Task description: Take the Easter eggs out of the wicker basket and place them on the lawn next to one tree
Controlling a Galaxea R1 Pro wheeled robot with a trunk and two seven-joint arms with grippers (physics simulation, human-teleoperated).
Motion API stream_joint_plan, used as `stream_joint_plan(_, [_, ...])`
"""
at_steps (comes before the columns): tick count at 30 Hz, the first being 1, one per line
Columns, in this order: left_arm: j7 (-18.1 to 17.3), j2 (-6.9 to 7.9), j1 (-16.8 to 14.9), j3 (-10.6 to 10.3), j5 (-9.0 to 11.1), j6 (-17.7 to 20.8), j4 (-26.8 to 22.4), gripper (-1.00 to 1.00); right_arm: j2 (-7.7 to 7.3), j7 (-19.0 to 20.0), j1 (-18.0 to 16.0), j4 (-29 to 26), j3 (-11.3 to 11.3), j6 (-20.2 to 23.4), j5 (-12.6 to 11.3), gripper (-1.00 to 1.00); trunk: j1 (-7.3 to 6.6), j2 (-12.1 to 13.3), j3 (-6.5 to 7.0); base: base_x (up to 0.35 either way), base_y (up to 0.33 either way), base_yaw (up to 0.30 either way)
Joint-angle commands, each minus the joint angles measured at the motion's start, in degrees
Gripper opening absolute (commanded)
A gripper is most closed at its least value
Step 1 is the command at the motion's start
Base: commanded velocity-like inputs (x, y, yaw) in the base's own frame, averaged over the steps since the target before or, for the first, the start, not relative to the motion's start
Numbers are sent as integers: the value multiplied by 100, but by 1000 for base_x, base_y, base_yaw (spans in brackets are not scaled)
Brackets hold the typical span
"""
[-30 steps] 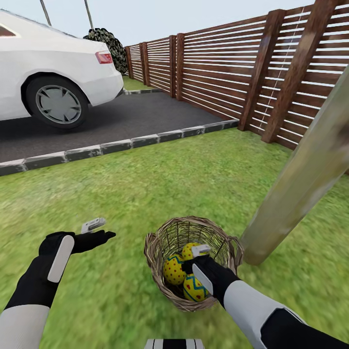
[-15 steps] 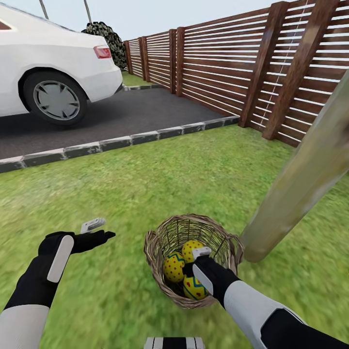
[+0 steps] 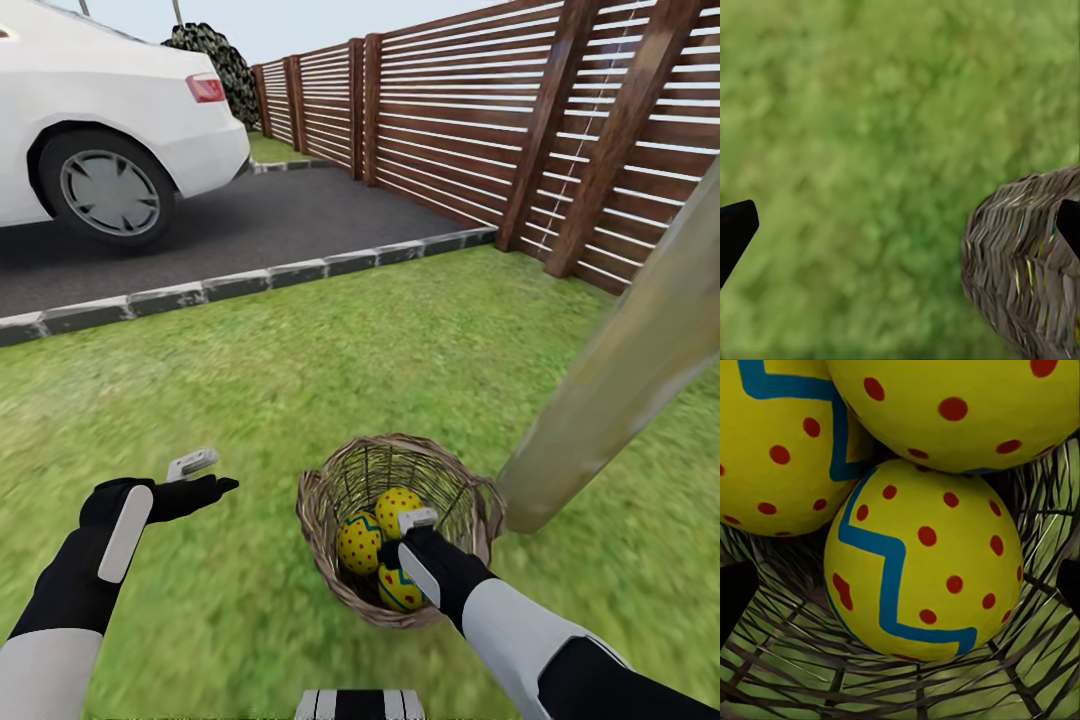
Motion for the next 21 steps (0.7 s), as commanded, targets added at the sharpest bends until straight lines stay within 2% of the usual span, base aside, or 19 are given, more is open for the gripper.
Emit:
stream_joint_plan(1, [34, 1, -2, 4, 48, 25, -6, 100, 0, -48, -5, -2, 34, 8, -51, 100, 1, -4, -27, 0, 0, 0])
stream_joint_plan(11, [34, 1, -2, 2, 50, 25, -6, 100, 0, -73, -5, -3, 37, -6, -36, 100, 4, -5, -50, 0, 0, 0])
stream_joint_plan(21, [34, 1, -2, -5, 47, 25, -6, 100, 0, -272, -5, -11, 37, -28, -20, 100, 29, -18, -271, 0, 0, 0])
